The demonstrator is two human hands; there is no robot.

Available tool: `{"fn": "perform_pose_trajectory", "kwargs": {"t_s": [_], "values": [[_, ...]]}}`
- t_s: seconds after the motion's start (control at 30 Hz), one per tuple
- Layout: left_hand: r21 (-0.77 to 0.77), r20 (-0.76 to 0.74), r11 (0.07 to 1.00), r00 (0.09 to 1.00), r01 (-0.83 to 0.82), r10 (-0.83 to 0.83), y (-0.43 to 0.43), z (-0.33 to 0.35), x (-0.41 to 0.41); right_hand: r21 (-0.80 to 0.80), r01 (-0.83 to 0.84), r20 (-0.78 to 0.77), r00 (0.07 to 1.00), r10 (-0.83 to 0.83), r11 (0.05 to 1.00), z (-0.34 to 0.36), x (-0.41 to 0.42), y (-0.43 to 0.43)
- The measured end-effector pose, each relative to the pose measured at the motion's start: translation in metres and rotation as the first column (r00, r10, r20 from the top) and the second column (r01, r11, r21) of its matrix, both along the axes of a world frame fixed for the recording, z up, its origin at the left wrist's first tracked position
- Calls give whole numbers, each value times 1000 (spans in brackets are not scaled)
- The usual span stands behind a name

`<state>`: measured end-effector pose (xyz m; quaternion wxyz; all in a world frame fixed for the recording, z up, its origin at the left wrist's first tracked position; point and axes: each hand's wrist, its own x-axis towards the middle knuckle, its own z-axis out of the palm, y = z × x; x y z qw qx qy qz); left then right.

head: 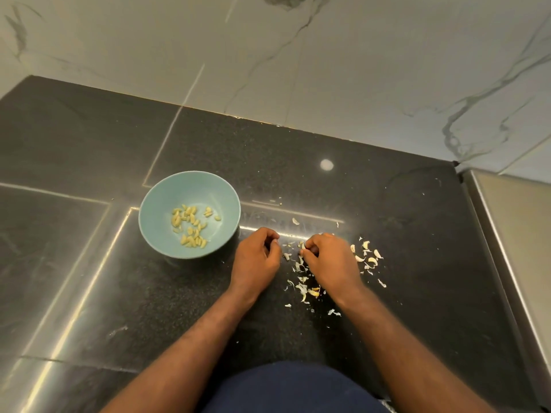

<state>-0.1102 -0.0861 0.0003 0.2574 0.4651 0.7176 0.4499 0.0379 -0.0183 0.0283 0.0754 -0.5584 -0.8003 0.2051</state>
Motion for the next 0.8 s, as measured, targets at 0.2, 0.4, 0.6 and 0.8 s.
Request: {"fn": "perform_pose_trajectory", "kwargs": {"t_s": [0.2, 0.4, 0.6, 0.8], "values": [[-6, 13, 1000, 1000, -5, 5, -2, 1, 0, -140, -3, -169, 985, -21, 990, 0, -1, -1], [17, 9, 1000, 1000, 21, -21, -4, 3, 3, -314, 95, -357, 910, -210, 945, 17, 17, -3], [23, 143, 999, 989, -26, 23, -28, 9, 16, -423, 134, -355, 885, -300, 896, 21, 53, -15], [-93, 393, 965, 899, 247, -192, -39, 39, 39, -556, 58, -532, 742, -408, 829, 38, 54, -38]]}}
